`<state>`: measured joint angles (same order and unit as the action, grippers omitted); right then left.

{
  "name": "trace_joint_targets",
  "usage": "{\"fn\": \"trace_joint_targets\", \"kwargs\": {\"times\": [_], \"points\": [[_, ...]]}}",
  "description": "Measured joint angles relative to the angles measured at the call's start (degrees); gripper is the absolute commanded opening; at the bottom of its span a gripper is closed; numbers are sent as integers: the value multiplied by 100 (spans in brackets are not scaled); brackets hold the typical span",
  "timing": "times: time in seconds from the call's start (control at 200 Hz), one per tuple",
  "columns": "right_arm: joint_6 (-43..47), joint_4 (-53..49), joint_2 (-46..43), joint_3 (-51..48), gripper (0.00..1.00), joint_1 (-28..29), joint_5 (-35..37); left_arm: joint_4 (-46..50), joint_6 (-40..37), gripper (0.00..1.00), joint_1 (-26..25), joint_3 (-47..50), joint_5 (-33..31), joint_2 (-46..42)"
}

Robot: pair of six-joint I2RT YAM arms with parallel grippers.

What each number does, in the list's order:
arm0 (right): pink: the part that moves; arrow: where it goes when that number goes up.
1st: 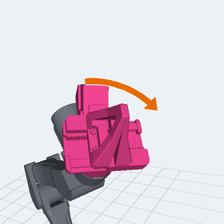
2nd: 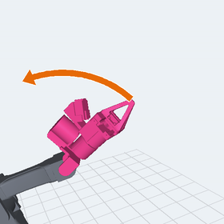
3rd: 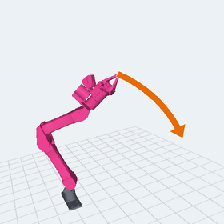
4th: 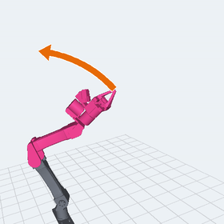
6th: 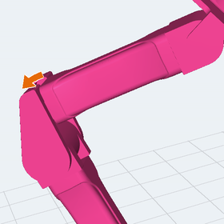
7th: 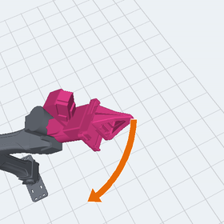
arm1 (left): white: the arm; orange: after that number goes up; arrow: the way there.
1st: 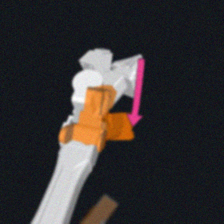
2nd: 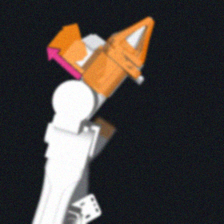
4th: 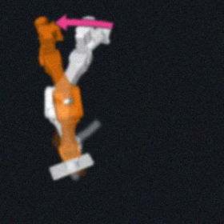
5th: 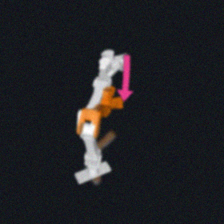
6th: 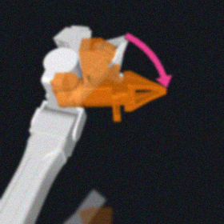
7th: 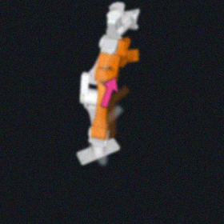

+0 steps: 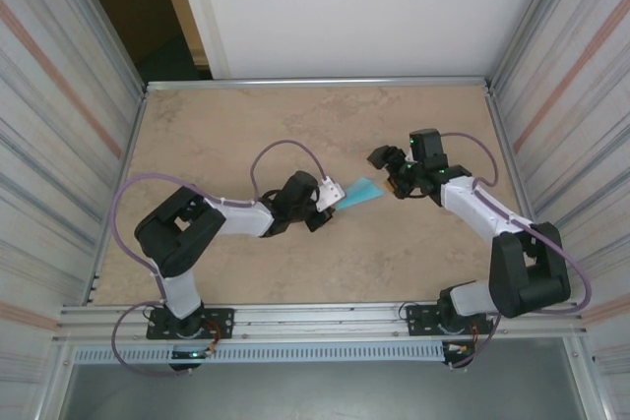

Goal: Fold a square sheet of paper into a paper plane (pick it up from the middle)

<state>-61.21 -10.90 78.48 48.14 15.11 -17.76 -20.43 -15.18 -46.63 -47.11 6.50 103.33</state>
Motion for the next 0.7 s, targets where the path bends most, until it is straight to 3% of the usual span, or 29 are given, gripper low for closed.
{"fn": "trace_joint_targets", "kwargs": {"times": [0.501,0.702], "points": [[192,-313,-131,-160,77,-122,280,850,170,0,-7,-459,538,157],[341,-328,-201,-321,66,-133,354,1679,308,0,7,-988,693,243]]}}
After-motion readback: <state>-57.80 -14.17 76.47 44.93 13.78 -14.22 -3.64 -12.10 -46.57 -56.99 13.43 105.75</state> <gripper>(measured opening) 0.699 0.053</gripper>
